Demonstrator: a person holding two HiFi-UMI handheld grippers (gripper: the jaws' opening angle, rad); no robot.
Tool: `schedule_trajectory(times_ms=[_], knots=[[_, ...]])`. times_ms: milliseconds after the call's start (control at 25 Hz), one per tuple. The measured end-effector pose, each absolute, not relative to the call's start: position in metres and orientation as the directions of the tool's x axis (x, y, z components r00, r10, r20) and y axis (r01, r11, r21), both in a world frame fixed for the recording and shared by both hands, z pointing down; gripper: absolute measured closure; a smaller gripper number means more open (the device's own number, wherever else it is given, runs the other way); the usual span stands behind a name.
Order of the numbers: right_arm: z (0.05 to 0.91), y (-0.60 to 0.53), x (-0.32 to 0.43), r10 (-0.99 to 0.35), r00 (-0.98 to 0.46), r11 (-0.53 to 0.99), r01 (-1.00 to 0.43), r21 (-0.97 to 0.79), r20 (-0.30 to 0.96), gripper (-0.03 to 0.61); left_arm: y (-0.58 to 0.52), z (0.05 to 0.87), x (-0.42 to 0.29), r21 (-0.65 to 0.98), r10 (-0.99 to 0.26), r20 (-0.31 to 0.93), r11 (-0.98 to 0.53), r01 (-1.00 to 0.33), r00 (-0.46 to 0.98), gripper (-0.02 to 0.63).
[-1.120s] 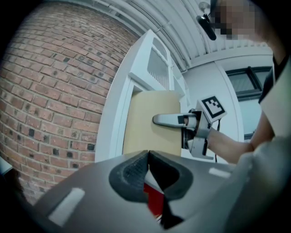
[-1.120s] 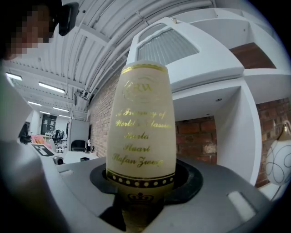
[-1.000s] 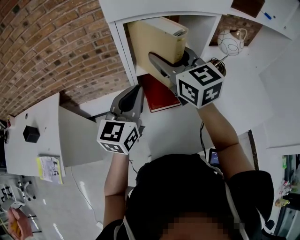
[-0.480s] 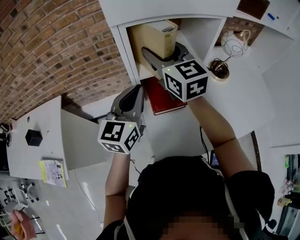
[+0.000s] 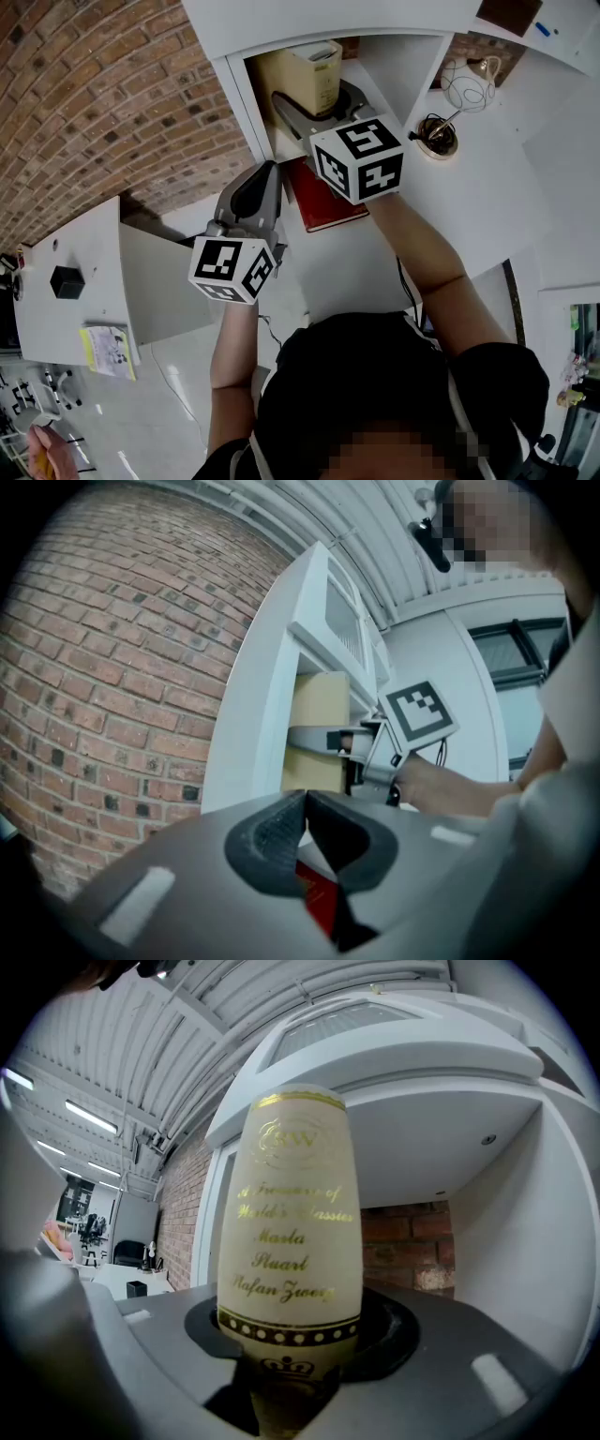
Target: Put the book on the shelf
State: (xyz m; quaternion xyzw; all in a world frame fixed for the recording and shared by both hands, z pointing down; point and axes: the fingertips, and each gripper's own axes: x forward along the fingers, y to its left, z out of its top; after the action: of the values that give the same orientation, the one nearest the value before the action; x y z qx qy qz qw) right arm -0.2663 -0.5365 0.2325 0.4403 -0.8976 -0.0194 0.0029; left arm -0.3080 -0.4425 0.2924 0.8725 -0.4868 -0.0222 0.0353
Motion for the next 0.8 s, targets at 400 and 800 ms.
schedule_trajectory(times_ms=[400,800], knots=[[0.253,-0.525,-0.266,-0.776,-0.629,0.631,-0.775,0.032,0.046,0.273,-0.437,0.292,-0.304,0.080,-0.850,-0.001,-0.526,-0.847,0.528,0.609],[0.273,-0.497,-0.245,-0.787,-0.615,0.615,-0.788,-0.020,0.053,0.262,-0.422,0.299,-0.293,0.082,-0.841,0.006,-0.539,-0.839,0.541,0.609]])
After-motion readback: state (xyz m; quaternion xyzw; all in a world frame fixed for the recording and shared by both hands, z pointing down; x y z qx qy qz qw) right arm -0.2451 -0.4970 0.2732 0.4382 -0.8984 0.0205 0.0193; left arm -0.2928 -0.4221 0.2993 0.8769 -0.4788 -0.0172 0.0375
